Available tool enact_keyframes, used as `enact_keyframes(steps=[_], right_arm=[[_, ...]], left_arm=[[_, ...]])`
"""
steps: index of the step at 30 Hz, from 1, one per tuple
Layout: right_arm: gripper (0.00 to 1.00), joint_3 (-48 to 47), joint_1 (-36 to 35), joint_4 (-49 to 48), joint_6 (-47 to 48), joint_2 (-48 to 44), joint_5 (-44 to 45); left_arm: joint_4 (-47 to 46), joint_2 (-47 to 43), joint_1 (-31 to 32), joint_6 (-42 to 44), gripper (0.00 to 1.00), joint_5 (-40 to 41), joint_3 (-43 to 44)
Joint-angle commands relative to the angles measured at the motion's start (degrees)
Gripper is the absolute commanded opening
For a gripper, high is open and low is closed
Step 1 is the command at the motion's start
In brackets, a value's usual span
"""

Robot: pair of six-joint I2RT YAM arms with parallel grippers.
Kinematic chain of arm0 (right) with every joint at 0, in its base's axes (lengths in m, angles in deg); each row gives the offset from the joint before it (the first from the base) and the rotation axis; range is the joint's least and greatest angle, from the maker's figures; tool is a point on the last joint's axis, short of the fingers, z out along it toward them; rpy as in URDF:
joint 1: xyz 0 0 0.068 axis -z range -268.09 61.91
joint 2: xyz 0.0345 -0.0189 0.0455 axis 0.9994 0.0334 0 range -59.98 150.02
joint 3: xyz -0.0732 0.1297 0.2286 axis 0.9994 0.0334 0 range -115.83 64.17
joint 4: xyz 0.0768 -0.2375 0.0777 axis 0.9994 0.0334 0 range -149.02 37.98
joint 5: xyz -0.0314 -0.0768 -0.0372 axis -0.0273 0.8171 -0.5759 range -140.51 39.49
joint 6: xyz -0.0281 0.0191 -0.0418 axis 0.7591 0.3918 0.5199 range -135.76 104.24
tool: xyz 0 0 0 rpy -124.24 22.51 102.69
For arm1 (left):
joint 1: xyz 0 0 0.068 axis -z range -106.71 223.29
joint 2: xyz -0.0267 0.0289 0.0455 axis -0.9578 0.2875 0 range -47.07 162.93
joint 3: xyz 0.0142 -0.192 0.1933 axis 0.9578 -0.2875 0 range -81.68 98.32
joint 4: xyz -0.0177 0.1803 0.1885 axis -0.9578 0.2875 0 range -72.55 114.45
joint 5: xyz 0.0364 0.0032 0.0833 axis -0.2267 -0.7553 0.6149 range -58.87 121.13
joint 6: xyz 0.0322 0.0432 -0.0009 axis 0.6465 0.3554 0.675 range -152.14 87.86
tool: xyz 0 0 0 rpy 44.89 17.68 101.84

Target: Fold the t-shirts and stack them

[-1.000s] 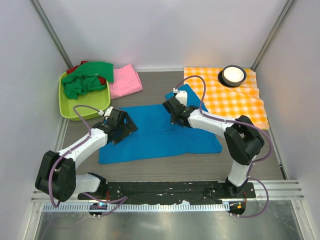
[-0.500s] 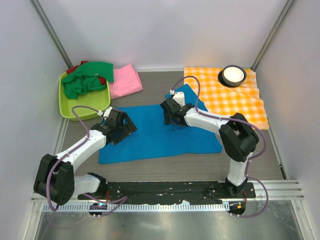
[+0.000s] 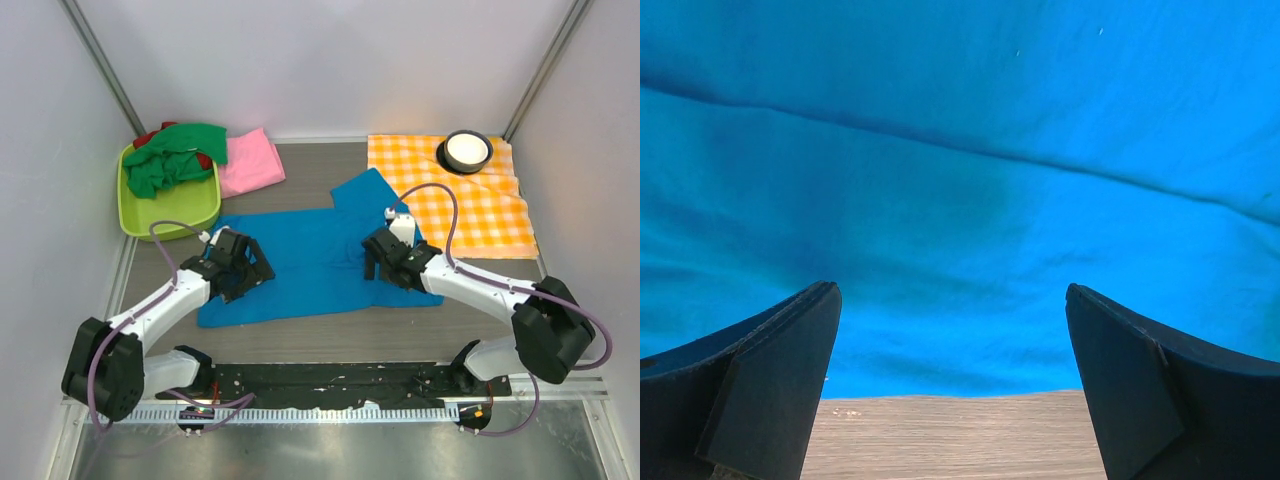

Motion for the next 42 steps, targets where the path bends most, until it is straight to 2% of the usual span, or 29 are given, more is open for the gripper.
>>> enact_keyframes(steps=[1, 9, 15, 22, 26, 30, 40, 42], right_arm=[[1.00, 6.45, -0.41, -5.41, -4.16, -0.14, -8.16], [1.00, 9.81, -2.17, -5.00, -6.00, -0.23, -9.06], [1.00, 9.63, -7.09, 3.44, -12.24, 3.10, -4.22], [1.00, 13.40, -13.32, 7.05, -20.50, 6.97, -3.86], [1.00, 15.08, -18.07, 8.45, -26.90, 6.54, -4.39], [1.00, 15.52, -26.31, 12.48, -34.28, 6.97, -5.35], [1.00, 16.23, -46.26, 16.98, -54.32, 9.17, -9.66], [1.00, 16.14, -48.30, 17.85, -56.88, 9.35, -10.45]], left_arm=[[-1.44, 2.80, 2.88, 1.53, 1.00, -1.23, -0.08], [-3.21, 5.53, 6.57, 0.48, 1.00, -0.62, -1.22], [-2.33, 5.71, 9.38, -0.75, 1.00, 0.44, -2.98], [1.53, 0.27, 10.44, -2.25, 1.00, 1.40, -4.38], [5.66, -5.53, 10.44, -2.16, 1.00, 3.33, -3.42], [10.05, -9.66, 10.44, -1.81, 1.00, 4.57, -1.84], [14.81, -15.56, 10.44, -1.81, 1.00, 5.89, 1.15], [15.25, -16.09, 10.44, -1.99, 1.00, 5.98, 1.41]])
